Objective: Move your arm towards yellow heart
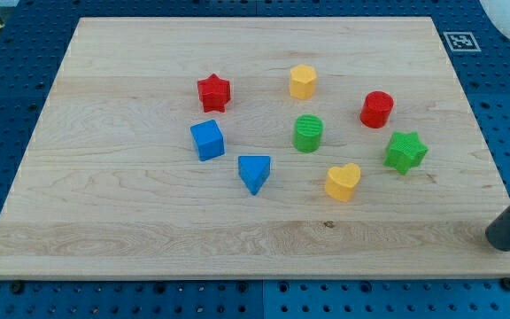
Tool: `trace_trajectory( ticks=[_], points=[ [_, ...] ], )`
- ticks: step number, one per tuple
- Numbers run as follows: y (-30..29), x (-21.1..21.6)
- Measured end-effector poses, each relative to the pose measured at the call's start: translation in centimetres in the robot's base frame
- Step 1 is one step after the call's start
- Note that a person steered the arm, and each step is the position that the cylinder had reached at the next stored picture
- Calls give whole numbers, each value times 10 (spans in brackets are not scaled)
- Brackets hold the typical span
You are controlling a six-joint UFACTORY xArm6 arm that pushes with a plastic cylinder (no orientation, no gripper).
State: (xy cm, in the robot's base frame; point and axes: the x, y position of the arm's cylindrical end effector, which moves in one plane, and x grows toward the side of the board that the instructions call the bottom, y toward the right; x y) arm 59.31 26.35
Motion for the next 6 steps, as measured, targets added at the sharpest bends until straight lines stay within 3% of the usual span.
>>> trace_trajectory(
  ticks=[2, 3, 4, 6],
  points=[
    [-12, -9],
    [-62, -55],
    [-86, -72],
    [-109, -69]
  ],
)
